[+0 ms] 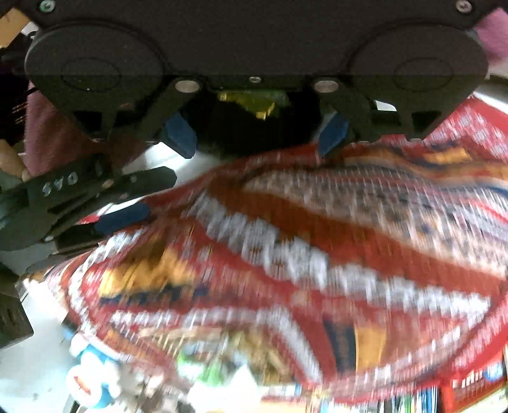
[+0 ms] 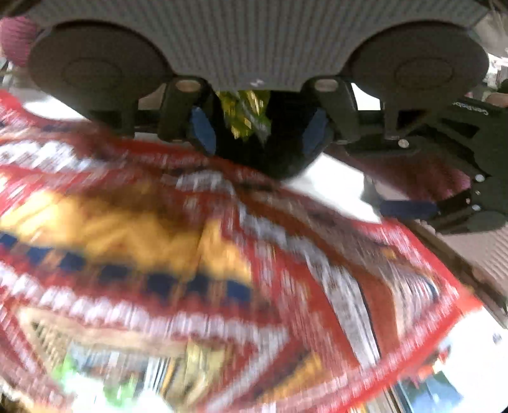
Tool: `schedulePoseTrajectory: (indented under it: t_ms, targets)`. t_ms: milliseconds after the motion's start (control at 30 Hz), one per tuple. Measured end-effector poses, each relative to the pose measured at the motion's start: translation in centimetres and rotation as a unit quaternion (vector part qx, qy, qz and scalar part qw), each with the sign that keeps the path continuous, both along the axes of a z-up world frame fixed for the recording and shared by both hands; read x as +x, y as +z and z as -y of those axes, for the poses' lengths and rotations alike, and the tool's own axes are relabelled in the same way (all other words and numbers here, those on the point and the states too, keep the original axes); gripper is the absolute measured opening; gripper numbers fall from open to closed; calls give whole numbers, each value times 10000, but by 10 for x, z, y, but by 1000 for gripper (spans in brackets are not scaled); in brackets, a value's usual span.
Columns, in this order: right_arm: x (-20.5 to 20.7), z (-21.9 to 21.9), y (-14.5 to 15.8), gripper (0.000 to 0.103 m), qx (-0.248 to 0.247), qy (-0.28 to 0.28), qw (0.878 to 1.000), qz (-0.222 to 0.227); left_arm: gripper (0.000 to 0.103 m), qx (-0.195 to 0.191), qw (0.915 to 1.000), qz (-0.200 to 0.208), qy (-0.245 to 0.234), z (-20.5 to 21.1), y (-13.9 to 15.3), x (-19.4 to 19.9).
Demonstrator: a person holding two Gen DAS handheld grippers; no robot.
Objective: Collect trash
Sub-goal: 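Lower both held bags below the table edge and open both grippers, then move both tools back over the table toward the remaining trash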
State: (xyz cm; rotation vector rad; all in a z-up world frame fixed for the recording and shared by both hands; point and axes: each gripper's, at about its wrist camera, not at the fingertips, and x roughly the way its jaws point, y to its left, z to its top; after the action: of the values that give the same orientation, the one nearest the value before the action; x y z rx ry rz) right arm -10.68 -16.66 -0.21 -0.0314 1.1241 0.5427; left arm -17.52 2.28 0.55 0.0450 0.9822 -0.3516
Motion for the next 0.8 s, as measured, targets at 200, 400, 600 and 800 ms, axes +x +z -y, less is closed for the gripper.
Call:
schedulePoseTrajectory:
  t_ms: [200, 400, 600, 800]
  targets:
    - [16, 23, 68, 81, 285, -239, 9970, 674, 91, -164, 9972, 724, -81, -2, 66, 20]
    - [46, 45, 111, 83, 406, -603, 9909, 1133, 94, -168, 9915, 1283, 123, 1, 118, 66]
    - [87, 69, 144, 85, 284, -980, 9819, 1595, 98, -59, 9846, 1672, 497, -2, 155, 137]
    - [145, 92, 170, 85, 172, -1367, 9730, 1853, 100, -155, 9813, 1658, 965, -8, 175, 227]
